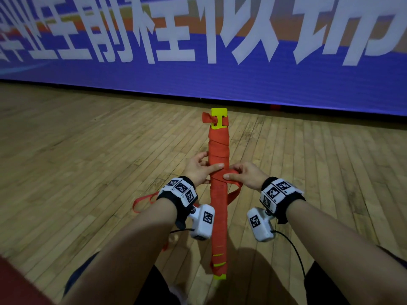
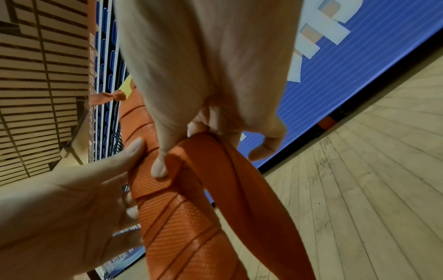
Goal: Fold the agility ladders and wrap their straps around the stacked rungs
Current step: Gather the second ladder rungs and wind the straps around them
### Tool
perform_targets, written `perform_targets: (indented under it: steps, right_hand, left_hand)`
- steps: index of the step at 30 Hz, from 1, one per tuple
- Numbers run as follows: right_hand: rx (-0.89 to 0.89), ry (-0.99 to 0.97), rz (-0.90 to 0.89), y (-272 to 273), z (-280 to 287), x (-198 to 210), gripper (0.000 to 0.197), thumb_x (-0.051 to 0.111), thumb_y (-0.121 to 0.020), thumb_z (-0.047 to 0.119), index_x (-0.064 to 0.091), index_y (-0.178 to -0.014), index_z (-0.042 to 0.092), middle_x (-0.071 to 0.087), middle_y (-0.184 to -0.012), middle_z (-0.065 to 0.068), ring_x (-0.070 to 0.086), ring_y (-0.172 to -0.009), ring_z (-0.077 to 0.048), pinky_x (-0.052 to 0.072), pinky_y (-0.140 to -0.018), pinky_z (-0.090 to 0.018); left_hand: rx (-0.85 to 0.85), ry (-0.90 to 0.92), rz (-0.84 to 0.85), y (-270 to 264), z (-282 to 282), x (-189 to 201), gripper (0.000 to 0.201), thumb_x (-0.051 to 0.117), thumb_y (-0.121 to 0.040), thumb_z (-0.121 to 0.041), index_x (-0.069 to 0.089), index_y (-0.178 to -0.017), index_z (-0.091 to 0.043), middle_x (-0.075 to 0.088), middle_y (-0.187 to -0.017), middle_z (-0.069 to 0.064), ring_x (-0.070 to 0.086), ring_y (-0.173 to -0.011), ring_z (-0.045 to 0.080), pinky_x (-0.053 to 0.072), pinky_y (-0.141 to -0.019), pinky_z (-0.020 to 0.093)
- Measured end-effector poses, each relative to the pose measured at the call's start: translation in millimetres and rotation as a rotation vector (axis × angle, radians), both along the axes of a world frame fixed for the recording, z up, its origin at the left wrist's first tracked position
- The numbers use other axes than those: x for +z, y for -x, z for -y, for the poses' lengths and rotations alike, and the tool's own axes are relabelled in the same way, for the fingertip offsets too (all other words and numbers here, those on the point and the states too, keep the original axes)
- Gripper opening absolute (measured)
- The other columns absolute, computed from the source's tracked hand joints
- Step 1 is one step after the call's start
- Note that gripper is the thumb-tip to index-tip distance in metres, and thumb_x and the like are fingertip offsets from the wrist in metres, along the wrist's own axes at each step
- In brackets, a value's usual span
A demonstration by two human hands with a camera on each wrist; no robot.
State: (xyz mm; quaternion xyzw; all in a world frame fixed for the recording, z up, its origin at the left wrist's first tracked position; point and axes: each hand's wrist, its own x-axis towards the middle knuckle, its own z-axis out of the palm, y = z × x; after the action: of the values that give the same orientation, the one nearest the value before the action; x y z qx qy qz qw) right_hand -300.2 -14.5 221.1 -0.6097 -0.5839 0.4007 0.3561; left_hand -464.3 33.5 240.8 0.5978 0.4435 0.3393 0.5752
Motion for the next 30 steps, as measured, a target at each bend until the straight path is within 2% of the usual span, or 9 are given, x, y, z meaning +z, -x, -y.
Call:
perform_targets:
  steps: [2, 6, 11, 14, 19, 22, 25, 28, 30]
  right_hand:
    - [-0.017, -0.014, 0.025, -1.4, -0.9, 3.0, 0.024, 0.067, -0.086, 0.014, 0.067, -0.107, 0.001, 0.07, -0.104, -0.019, 0.064, -0.076, -0.014, 0.052, -0.074, -0.02]
    - [0.057, 0.024, 0.154, -10.1, -0.4, 10.1, 0.03, 0.069, -0.085, 0.015, 0.066, -0.109, -0.002, 0.069, -0.105, -0.02, 0.065, -0.09, -0.024, 0.051, -0.09, -0.039]
    - [0.084, 0.04, 0.047, -18.0, 4.6, 10.2, 0.029, 0.069, -0.084, 0.012, 0.066, -0.111, 0.001, 0.069, -0.107, -0.018, 0.064, -0.079, -0.012, 0.052, -0.084, -0.025]
    - [0.048, 0.052, -0.053, -18.2, 5.6, 9.4, 0.027, 0.069, -0.083, 0.01, 0.067, -0.108, 0.002, 0.069, -0.105, -0.019, 0.066, -0.08, -0.015, 0.052, -0.088, -0.031]
    - [-0.054, 0.02, -0.107, -19.0, 2.6, 5.3, 0.017, 0.075, -0.078, 0.012, 0.072, -0.095, 0.008, 0.072, -0.094, -0.013, 0.067, -0.08, -0.019, 0.053, -0.091, -0.038]
    - [-0.075, -0.019, -0.057, -13.6, 2.4, 2.0, 0.009, 0.076, -0.077, 0.011, 0.073, -0.085, 0.009, 0.072, -0.086, -0.014, 0.065, -0.076, -0.019, 0.052, -0.086, -0.038]
    - [-0.106, -0.036, -0.072, -10.9, 0.9, 0.4, 0.008, 0.077, -0.076, 0.011, 0.072, -0.077, 0.016, 0.071, -0.078, -0.005, 0.066, -0.073, -0.016, 0.053, -0.083, -0.035]
    - [-0.099, -0.029, -0.141, -12.8, -2.3, 3.0, 0.012, 0.075, -0.078, 0.008, 0.072, -0.09, 0.008, 0.071, -0.08, -0.002, 0.066, -0.074, -0.014, 0.053, -0.083, -0.03]
    - [-0.074, -0.018, -0.164, -15.9, -2.7, 6.2, 0.015, 0.072, -0.08, 0.006, 0.071, -0.095, 0.004, 0.071, -0.078, 0.001, 0.066, -0.07, -0.008, 0.053, -0.079, -0.024]
  left_hand:
    - [0.012, 0.016, 0.047, -0.3, -0.8, -1.8, 0.062, 0.073, -0.082, -0.013, 0.042, -0.135, -0.006, 0.065, -0.107, 0.009, 0.064, -0.084, 0.015, 0.056, -0.066, 0.028]
    - [-0.043, 0.01, 0.073, 1.1, -1.8, -5.3, 0.046, 0.069, -0.085, -0.011, 0.051, -0.126, -0.003, 0.066, -0.096, 0.002, 0.065, -0.078, 0.009, 0.055, -0.058, 0.019]
    - [-0.129, 0.019, 0.093, -0.3, -1.7, -3.8, 0.025, 0.066, -0.088, -0.015, 0.06, -0.112, -0.019, 0.069, -0.097, -0.001, 0.067, -0.08, 0.003, 0.053, -0.06, 0.017]
    - [-0.137, 0.014, 0.083, -1.0, -3.0, -0.6, 0.022, 0.065, -0.089, -0.018, 0.061, -0.111, -0.02, 0.068, -0.101, 0.0, 0.065, -0.087, 0.005, 0.054, -0.065, 0.018]
    - [-0.113, -0.033, 0.027, -11.3, -0.8, 3.6, 0.023, 0.069, -0.087, -0.022, 0.062, -0.108, -0.018, 0.066, -0.096, -0.002, 0.064, -0.086, 0.01, 0.053, -0.06, 0.017]
    - [-0.058, -0.056, -0.05, -15.4, -1.5, 1.4, 0.034, 0.078, -0.078, -0.03, 0.065, -0.107, -0.019, 0.066, -0.091, -0.003, 0.065, -0.081, 0.01, 0.056, -0.064, 0.026]
    - [-0.004, -0.046, -0.028, -17.2, -3.2, -1.1, 0.043, 0.082, -0.073, -0.027, 0.064, -0.11, -0.016, 0.07, -0.089, 0.0, 0.067, -0.08, 0.012, 0.058, -0.072, 0.033]
    - [0.082, -0.013, 0.072, -17.7, -4.3, 2.0, 0.045, 0.083, -0.072, -0.021, 0.058, -0.108, -0.009, 0.069, -0.087, 0.002, 0.067, -0.075, 0.011, 0.058, -0.068, 0.028]
    - [0.091, -0.019, 0.095, -17.5, -4.4, 2.8, 0.037, 0.081, -0.074, -0.019, 0.058, -0.101, -0.01, 0.068, -0.085, 0.003, 0.067, -0.072, 0.011, 0.058, -0.065, 0.026]
